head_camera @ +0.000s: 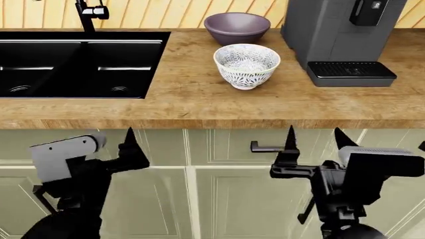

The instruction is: Stack the bowls in the sink.

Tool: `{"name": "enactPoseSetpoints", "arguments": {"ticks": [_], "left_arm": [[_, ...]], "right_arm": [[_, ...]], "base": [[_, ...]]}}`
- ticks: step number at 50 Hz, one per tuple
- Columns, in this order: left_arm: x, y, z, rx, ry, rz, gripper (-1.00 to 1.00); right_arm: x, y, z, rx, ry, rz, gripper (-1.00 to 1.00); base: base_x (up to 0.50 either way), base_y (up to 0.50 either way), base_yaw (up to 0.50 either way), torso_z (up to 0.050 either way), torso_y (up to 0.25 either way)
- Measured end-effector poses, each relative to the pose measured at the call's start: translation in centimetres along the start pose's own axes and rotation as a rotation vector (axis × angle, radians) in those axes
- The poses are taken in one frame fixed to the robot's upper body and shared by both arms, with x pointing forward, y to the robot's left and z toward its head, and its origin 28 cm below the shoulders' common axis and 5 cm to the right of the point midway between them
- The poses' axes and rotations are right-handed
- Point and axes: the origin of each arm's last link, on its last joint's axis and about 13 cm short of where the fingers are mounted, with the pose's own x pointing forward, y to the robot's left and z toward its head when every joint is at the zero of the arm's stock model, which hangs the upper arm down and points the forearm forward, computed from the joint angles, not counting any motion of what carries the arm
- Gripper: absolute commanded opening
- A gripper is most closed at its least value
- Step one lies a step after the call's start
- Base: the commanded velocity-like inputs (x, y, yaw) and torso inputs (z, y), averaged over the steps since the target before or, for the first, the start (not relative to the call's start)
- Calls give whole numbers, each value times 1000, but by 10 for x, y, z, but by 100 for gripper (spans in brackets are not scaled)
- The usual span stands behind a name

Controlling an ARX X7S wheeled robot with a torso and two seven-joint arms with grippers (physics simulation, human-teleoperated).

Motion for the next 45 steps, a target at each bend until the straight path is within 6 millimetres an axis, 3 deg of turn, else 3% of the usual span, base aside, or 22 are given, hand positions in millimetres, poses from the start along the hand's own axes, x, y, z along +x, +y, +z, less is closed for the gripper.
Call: {"name": "enactPoseSetpoints", "arguments": {"ticks": [9,18,30,45], "left_arm": [[4,-11,105,-9,-30,-20,100],[-4,-10,167,193,-59,3,100],[-11,-6,210,487,-3,78,100],[-18,-7,227,733,60,132,100]], "right_arm": [[8,3,90,-15,-69,13,100],[5,6,136,-148,-77,23,100],[11,7,162,-258,-64,-10,100],[21,11,164,-285,-36,0,100]], "base": [[0,0,0,0,0],[0,0,0,0,0],[0,0,0,0,0],[0,0,0,0,0]]}}
